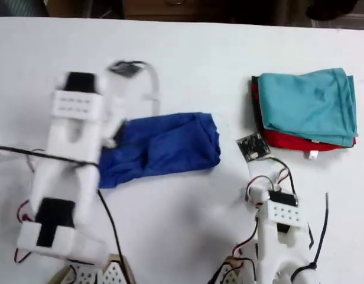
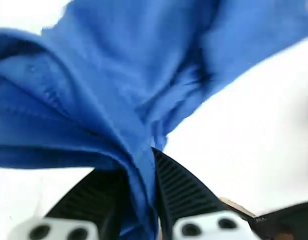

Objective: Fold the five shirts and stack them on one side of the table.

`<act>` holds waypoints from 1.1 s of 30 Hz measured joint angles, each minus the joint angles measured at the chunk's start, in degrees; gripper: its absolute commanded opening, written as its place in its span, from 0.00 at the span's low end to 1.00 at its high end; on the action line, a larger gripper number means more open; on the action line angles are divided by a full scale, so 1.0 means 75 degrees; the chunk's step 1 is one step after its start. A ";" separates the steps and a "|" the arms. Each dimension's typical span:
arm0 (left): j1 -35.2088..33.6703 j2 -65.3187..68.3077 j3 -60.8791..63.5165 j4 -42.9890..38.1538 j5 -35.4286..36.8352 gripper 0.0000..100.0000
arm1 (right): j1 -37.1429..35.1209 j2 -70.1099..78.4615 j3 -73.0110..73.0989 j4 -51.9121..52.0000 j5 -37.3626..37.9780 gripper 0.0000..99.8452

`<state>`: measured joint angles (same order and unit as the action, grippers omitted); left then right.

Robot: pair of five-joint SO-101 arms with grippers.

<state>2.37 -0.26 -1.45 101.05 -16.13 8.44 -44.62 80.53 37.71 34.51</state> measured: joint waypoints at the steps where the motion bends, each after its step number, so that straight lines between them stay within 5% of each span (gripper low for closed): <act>1: 0.0340 -0.0023 0.0000 -0.0012 0.0000 0.03 | 0.0059 -0.0070 0.0070 -0.0047 0.0000 0.02; 7: 0.1829 -0.0035 0.0023 -0.1067 0.0023 0.03 | 0.0164 -0.0164 0.0188 -0.0105 -0.0445 0.02; 18: 0.2778 0.0469 0.0070 -0.3259 0.0035 0.03 | 0.0164 -0.0164 0.0211 -0.0176 -0.0645 0.02; 23: 0.3130 0.1536 -0.0610 -0.3352 0.0023 0.05 | 0.0164 -0.0164 0.0211 -0.0188 -0.0645 0.02; 27: 0.3141 0.2403 -0.1653 -0.3141 0.0434 0.22 | 0.0164 -0.0164 0.0211 -0.0188 -0.0656 0.02; 33: 0.3141 0.3352 -0.3528 -0.1969 0.0832 0.19 | 0.0164 -0.0164 0.0211 -0.0188 -0.0656 0.02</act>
<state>25.93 24.88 -27.91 86.29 -9.89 9.67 -45.85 82.11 36.31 29.58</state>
